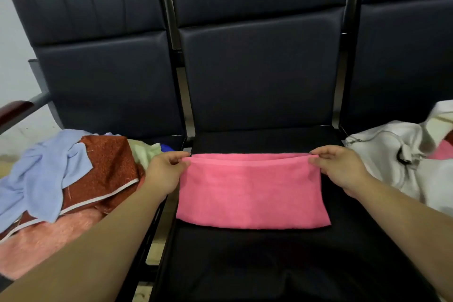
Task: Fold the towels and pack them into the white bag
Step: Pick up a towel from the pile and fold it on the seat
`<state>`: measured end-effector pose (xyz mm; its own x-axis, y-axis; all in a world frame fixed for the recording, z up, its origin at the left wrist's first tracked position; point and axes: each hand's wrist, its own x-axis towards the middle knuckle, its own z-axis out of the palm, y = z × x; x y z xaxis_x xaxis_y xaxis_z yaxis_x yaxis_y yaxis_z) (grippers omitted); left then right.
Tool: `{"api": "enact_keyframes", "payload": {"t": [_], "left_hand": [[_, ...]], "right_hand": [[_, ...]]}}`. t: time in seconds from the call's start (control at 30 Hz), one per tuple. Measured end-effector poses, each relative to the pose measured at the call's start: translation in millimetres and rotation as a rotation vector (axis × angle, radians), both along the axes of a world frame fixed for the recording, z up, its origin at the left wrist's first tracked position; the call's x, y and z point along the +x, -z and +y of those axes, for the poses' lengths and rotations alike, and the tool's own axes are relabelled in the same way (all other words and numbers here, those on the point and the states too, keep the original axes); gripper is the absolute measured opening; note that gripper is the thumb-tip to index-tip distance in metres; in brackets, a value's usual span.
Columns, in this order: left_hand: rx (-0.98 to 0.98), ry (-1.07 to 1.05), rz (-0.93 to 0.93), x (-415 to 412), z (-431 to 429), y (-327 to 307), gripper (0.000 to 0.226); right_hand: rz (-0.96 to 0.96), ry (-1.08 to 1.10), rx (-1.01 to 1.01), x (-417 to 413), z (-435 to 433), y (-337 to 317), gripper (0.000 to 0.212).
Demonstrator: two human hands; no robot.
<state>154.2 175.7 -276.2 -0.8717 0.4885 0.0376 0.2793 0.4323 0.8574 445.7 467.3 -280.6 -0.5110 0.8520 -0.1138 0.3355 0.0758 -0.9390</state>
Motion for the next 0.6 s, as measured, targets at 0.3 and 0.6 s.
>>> {"api": "enact_keyframes", "payload": {"t": [0.3,0.6], "left_hand": [[-0.039,-0.048,0.037,-39.8,45.5,27.2,0.022],[-0.140,-0.048,0.148,-42.9,60.8,47.0,0.022]], "right_hand": [[-0.058,0.027,0.134,-43.7,36.2,33.5,0.016],[-0.225,0.052,0.322,-51.8,37.3,44.1,0.014]]}}
